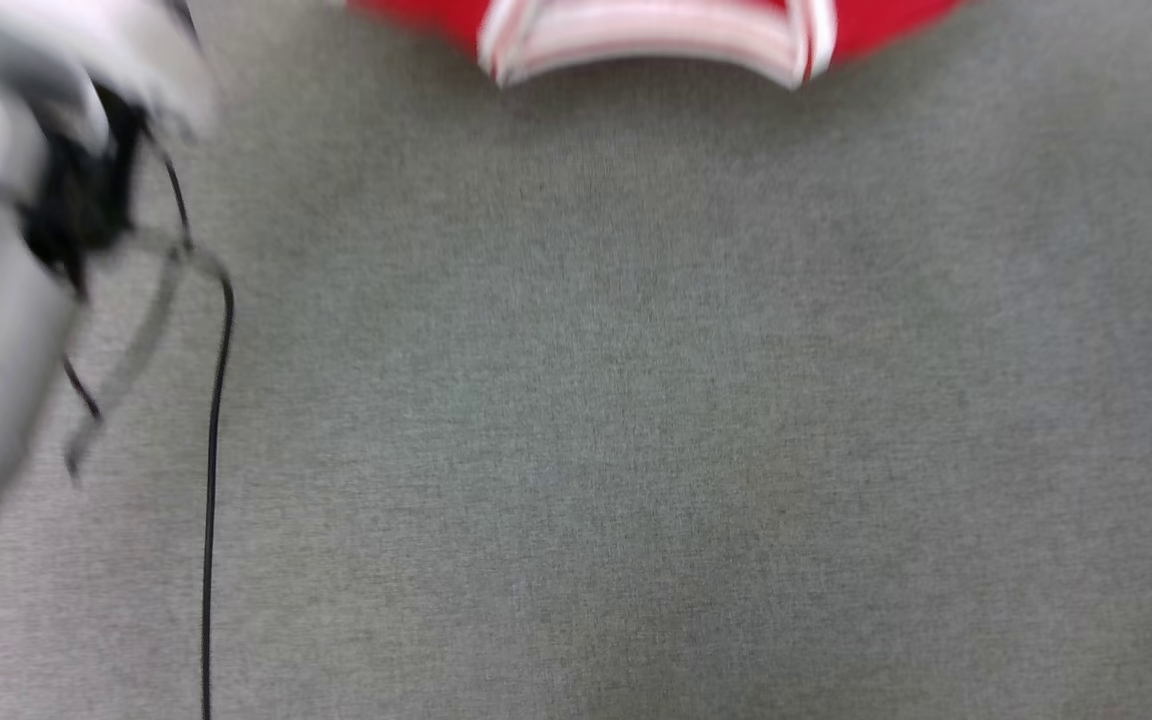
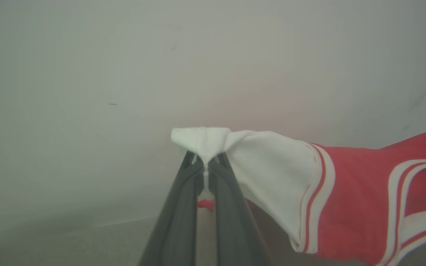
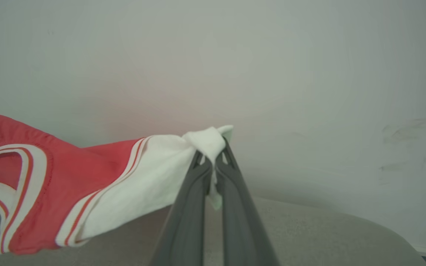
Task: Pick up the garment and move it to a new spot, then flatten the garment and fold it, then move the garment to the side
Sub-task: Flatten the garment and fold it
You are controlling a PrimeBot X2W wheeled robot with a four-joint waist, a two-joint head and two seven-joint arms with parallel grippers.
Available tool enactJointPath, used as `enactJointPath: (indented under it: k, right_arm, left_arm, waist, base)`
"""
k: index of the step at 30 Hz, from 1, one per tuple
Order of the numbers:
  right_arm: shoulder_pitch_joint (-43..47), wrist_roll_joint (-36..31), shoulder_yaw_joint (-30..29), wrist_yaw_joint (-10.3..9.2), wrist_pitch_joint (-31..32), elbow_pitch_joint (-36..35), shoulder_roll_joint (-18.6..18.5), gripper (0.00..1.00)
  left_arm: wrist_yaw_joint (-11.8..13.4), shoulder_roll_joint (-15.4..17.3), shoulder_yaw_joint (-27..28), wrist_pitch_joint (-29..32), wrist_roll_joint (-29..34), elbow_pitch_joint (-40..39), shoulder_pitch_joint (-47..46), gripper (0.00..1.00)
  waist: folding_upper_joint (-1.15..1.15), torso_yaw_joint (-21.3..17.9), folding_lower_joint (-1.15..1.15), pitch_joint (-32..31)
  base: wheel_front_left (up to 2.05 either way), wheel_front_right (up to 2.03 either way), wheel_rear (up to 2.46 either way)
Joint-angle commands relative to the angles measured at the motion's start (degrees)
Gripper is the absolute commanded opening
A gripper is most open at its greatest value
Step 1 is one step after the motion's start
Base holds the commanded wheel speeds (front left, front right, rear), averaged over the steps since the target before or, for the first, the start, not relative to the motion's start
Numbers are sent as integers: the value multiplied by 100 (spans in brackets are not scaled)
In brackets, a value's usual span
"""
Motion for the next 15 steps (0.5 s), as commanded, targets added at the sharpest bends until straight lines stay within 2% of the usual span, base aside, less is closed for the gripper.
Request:
enactJointPath:
  k: [1,9,15]
  right_arm:
    - [474,126,76,-4,-104,-106,-98,0]
    - [2333,434,268,-4,-349,-510,-286,0]
    - [3684,605,92,-5,-388,-721,-333,0]
  left_arm:
    - [150,68,13,-63,-112,-229,543,0]
    - [685,353,-76,-127,-573,-1104,2607,0]
    - [963,676,-174,-117,-884,-1578,3953,0]
  waist:
    - [0,40,0,-287]
    - [0,120,0,-999]
    - [0,137,0,-1517]
  base:
    - [0,0,0]
    - [0,0,0]
    - [0,0,0]
